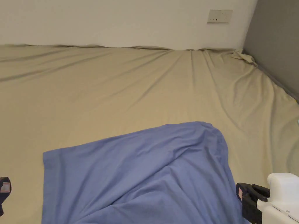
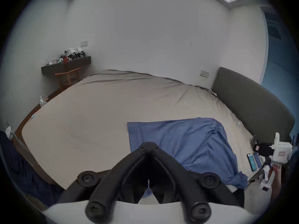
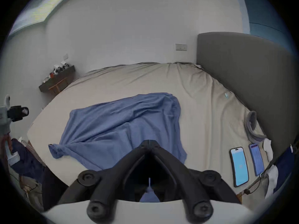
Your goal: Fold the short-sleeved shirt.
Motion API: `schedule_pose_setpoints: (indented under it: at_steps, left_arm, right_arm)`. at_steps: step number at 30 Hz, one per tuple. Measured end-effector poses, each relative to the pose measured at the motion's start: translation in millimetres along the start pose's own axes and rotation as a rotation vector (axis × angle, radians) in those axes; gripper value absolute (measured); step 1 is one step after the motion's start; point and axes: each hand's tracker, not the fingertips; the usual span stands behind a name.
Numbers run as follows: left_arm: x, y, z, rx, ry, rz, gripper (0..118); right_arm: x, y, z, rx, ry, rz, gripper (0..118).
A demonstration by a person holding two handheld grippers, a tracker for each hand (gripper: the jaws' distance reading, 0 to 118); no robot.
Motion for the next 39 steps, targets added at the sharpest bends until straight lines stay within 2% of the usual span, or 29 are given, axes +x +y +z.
schedule_pose_setpoints:
  at_steps: [7, 11, 12, 13, 14, 17, 19, 24, 26, 27, 28, 29, 30, 33, 37, 38, 39]
  left_arm:
    - [13, 5, -23, -0.047, -0.035, 0.007, 0]
    - [3, 31, -82, -0.069, -0.1, 0.059, 3]
    - [-2, 39, -105, -0.09, -0.121, 0.096, 25]
    - [-12, 47, -139, -0.126, -0.137, 0.13, 80]
    - [-18, 51, -168, -0.174, -0.132, 0.164, 95]
    - [-32, 53, -261, -0.318, -0.002, 0.187, 95]
    - [-42, 44, -310, -0.417, 0.018, 0.212, 95]
    - [-57, 18, -376, -0.531, 0.1, 0.248, 95]
    - [-46, 26, -370, -0.423, 0.123, 0.166, 95]
    - [-38, 26, -370, -0.442, 0.125, 0.115, 85]
    - [-29, 20, -371, -0.454, 0.179, 0.015, 45]
    - [-28, 15, -359, -0.414, 0.209, -0.012, 15]
    - [-33, 12, -357, -0.424, 0.115, 0.068, 7]
    - [-36, 17, -344, -0.417, 0.115, 0.115, 6]
    - [-25, 37, -319, -0.371, 0.072, 0.047, 6]
    - [-23, 42, -313, -0.34, 0.055, 0.062, 6]
    - [-22, 47, -306, -0.319, 0.036, 0.08, 6]
  right_arm:
    - [0, 2, -10, -0.005, 0.006, -0.007, 2]
    - [0, 8, -17, -0.018, 0.013, -0.004, 2]
    - [1, 8, -21, -0.025, 0.017, -0.004, 2]
    - [0, 9, -25, -0.028, 0.015, 0.001, 2]
    - [0, 10, -27, -0.03, 0.013, 0.005, 2]
    - [1, 16, -41, -0.052, 0.012, -0.004, 2]
    - [2, 19, -51, -0.068, 0.0, -0.006, 2]
    - [5, 28, -75, -0.098, -0.024, 0.003, 2]
    - [5, 31, -83, -0.103, -0.03, 0.007, 2]
    - [5, 31, -87, -0.107, -0.028, 0.006, 2]
    - [6, 30, -92, -0.109, -0.025, 0.003, 2]
    - [6, 30, -97, -0.114, -0.021, 0.002, 2]
    - [6, 30, -102, -0.121, -0.021, 0.003, 2]
    - [6, 38, -115, -0.126, -0.018, 0.005, 2]
    - [18, 75, -138, -0.09, -0.006, 0.024, 2]
    - [25, 89, -148, -0.076, 0.012, 0.004, 19]
    - [34, 105, -161, -0.078, 0.023, -0.027, 86]
